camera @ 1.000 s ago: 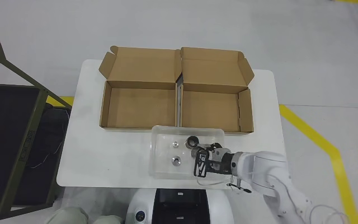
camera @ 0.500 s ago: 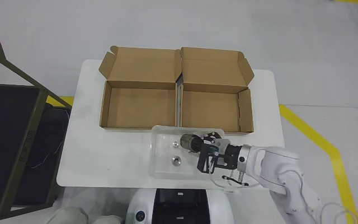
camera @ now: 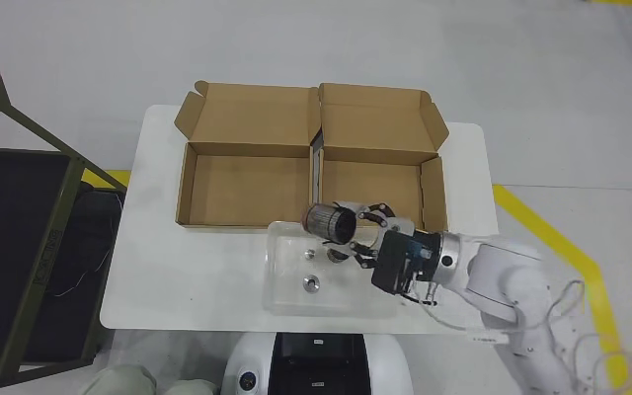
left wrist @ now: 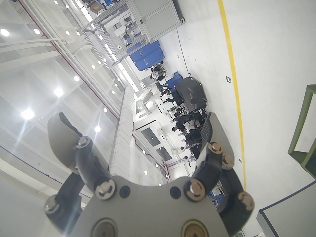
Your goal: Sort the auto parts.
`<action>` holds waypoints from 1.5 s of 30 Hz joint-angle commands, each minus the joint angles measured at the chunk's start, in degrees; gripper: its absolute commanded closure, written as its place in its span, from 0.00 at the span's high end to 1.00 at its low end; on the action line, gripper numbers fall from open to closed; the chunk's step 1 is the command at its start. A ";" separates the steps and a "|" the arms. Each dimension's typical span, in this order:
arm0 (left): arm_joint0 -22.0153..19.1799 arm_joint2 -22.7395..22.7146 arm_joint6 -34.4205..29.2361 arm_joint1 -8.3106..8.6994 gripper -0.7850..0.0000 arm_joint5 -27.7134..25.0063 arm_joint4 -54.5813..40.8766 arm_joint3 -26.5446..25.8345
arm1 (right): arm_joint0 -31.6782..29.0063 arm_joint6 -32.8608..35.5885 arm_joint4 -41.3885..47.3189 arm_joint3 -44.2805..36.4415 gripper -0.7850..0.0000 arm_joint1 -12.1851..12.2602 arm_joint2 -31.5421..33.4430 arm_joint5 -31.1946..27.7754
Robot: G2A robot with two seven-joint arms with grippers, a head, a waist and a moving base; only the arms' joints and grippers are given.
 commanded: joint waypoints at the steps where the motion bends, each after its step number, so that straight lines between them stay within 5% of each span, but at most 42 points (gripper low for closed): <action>1: 0.00 0.00 0.00 0.00 1.00 0.00 0.00 0.00 | 0.09 -1.74 0.35 -0.05 0.00 0.02 0.44 0.67; 26: 0.00 0.00 0.00 0.00 1.00 0.00 0.00 0.00 | -2.09 -17.52 -4.97 -0.90 0.00 0.27 3.72 10.61; 45: 0.00 0.00 0.00 0.00 1.00 0.00 0.00 0.00 | -0.02 -7.02 -10.69 5.96 0.00 -0.15 -2.61 15.53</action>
